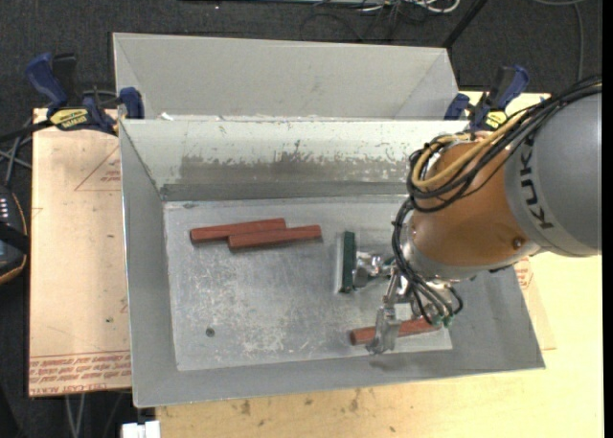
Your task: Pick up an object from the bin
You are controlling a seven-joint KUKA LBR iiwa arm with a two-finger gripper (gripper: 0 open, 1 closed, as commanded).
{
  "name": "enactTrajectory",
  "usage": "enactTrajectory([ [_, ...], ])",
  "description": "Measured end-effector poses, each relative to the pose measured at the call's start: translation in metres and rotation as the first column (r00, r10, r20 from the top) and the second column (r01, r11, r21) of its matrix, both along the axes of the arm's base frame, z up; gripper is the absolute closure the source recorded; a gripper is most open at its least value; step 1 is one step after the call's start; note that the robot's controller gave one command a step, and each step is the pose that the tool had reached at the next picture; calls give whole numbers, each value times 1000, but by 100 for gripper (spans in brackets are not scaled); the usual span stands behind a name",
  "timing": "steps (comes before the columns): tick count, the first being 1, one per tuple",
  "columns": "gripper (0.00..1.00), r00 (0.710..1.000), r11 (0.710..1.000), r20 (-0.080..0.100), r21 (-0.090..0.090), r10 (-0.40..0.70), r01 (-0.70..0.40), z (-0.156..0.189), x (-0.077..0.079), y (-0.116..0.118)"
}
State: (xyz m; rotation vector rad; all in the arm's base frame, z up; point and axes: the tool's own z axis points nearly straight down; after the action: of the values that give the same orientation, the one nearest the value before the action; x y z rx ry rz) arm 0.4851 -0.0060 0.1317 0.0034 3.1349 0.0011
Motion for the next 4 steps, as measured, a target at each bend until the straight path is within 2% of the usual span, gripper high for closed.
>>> enactTrajectory([
  [1,100,985,986,-7,0,-170,170,-56,20,37],
  [2,100,985,986,-7,0,-170,170,-56,20,37],
  [3,100,1000,1000,-16,0,16,-16,-19,25,32],
  [4,100,992,992,-6,0,125,-125,28,27,50],
])
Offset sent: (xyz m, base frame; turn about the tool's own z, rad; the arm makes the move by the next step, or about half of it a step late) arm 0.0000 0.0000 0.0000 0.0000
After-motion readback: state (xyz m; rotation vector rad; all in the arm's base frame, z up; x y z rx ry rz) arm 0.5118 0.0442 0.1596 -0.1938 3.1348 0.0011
